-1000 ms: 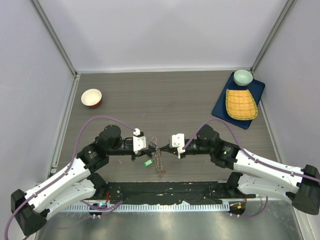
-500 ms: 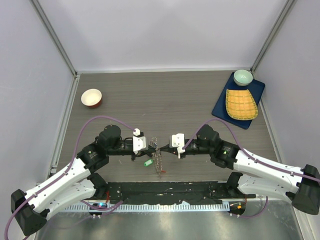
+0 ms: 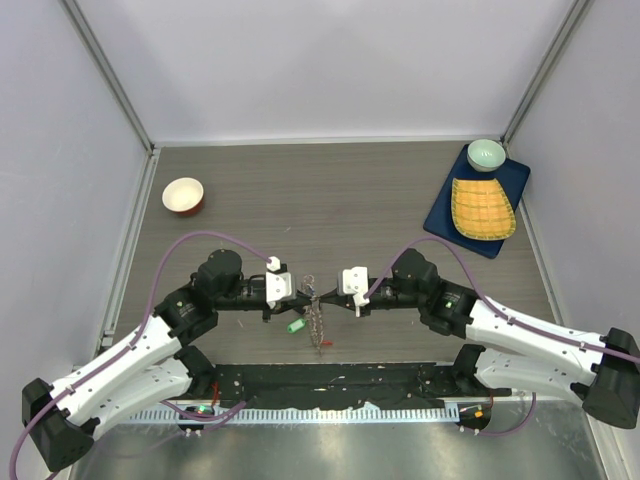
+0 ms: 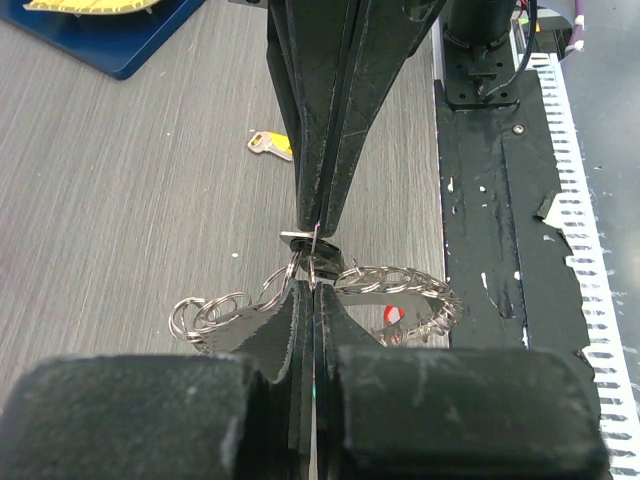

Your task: Put the keys on the keyring

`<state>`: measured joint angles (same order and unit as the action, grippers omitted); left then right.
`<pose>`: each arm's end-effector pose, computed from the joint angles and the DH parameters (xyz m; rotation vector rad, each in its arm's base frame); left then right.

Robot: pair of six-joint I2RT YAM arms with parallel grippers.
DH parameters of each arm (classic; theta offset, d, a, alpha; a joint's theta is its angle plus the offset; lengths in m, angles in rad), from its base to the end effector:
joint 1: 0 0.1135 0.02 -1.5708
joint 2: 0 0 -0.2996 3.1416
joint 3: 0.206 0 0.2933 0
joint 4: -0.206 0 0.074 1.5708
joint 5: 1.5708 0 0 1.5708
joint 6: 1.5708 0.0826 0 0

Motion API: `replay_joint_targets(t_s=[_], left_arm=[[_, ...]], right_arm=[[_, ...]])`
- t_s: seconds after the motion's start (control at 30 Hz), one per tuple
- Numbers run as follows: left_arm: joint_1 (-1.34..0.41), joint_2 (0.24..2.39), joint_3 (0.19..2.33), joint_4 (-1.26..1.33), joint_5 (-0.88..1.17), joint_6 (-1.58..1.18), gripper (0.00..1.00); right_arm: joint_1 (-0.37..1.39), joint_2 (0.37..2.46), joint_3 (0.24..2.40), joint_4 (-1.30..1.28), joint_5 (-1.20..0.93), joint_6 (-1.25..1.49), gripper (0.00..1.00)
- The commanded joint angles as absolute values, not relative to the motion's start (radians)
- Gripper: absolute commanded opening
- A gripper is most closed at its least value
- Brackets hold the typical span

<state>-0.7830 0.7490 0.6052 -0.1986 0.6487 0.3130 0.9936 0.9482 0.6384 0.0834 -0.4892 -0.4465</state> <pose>0.1243 -0.1941 0.2888 1.3728 1.3854 -0.9321 0.1204 0.2560 0.2935 -1.4654 1.1248 0.8250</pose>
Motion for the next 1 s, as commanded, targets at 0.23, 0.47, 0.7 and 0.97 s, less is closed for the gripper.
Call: replay_joint_targets(t_s=[0.23,0.47,0.7,0.97], left_arm=[[-0.781,0.755,0.627,-0.075,0.703,0.275,0.0],[-0.781,0.764,0.63,-0.077,0.69,0.267,0.0],[-0.781,0.787,0.652,-0.126,0.669,0.278,0.0],[-0.781,0.788,0.661,-0.15,0.654,0.279,0.0]], right_arm=[[0.999,0.974,0.667,0.156,-0.514,-0.43,0.01],[0.999,0.971,0.667,0.173,-0.518,-0.417,0.01],[1.0,0.988,0.69,0.181,-0.523,-0.388,0.01],[1.0,1.029,0.729,0.14,-0.512,-0.373,0.01]])
